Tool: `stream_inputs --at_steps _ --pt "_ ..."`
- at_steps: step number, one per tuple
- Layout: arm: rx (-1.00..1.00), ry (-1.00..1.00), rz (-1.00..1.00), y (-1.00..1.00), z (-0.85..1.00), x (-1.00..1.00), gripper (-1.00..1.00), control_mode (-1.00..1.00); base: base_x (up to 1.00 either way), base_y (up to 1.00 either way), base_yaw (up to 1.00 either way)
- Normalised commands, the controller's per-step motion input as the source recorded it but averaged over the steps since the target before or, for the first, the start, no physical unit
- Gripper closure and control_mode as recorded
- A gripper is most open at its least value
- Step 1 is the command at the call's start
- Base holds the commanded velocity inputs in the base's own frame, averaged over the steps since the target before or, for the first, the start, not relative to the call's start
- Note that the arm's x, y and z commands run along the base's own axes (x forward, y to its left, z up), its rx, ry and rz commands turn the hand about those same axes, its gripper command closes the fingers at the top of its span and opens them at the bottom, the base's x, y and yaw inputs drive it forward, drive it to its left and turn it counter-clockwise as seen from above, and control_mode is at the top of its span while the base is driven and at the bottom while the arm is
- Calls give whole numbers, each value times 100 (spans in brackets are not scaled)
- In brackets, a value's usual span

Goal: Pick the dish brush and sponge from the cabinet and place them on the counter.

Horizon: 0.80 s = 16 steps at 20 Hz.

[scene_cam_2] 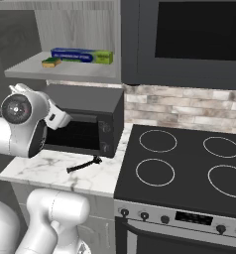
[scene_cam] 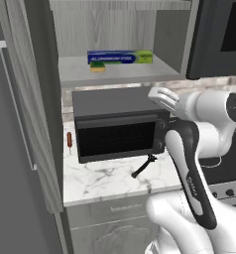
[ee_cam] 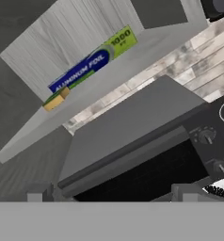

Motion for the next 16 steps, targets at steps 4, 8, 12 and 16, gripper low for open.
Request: stream_inputs --at_steps 4,8,12,16 --pt "0 -4 9 25 48 0 -100 -100 0 0 0" --pt "0 -3 6 11 61 2 -100 -100 0 0 0" --pt "0 0 4 6 64 10 -100 -100 0 0 0" --pt "0 6 6 3 48 4 -100 -100 0 0 0"
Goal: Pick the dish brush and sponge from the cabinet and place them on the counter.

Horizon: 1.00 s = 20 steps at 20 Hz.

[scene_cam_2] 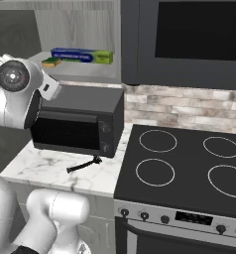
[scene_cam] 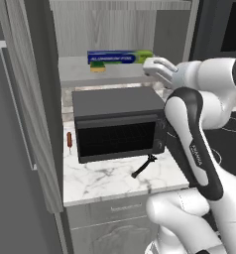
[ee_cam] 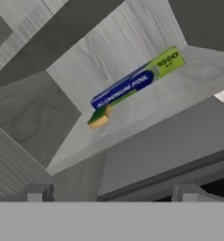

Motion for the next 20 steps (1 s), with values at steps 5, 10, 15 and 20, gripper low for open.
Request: stream_inputs --at_steps 5,10,15,20 --pt "-3 16 7 4 24 5 -100 -100 0 0 0" --pt "-6 2 3 3 0 0 -100 -100 0 0 0" --pt "-8 1 2 6 -6 11 -100 -100 0 0 0" --pt "-5 1 3 5 -3 33 -100 -100 0 0 0"
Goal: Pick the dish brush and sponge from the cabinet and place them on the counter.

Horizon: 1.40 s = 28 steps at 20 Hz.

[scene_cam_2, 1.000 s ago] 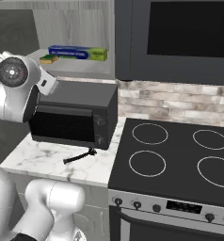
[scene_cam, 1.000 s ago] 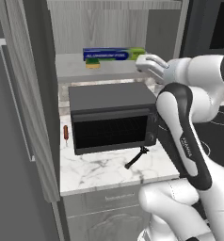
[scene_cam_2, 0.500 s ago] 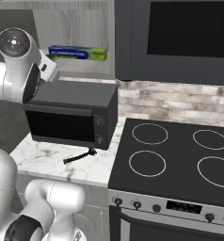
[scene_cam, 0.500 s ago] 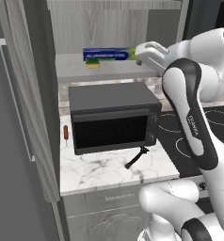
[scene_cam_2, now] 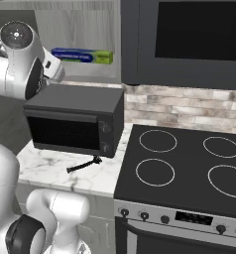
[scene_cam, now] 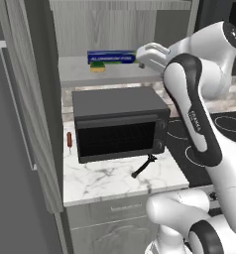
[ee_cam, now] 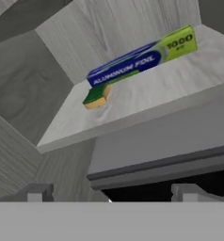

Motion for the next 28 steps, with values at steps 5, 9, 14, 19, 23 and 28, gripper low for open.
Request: stream_inputs --at_steps 5,9,14,19,23,28 --pt "-6 8 1 7 -1 52 -100 -100 0 0 0" --pt "0 10 1 8 0 57 -100 -100 0 0 0" --pt "-4 6 1 15 0 52 -100 -100 0 0 0" --pt "-6 7 0 27 -1 53 -100 -100 0 0 0" --pt "-9 9 0 32 -5 47 -100 -100 0 0 0" --pt "-10 4 0 20 -14 38 -100 -100 0 0 0"
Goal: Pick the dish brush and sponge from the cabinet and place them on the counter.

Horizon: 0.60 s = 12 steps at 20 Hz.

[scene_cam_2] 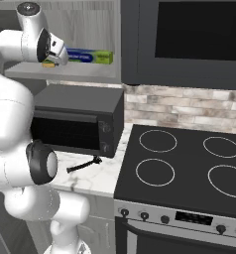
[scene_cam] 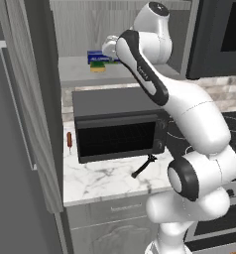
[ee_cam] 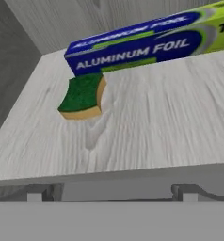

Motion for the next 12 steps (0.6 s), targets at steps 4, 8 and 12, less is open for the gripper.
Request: stream_inputs --at_steps 4,8,12 --pt "-10 4 1 15 -16 43 -100 -100 0 0 0" --pt "-10 5 1 15 -8 52 -100 -100 0 0 0" --pt "-10 3 1 14 -8 45 -100 -100 0 0 0"
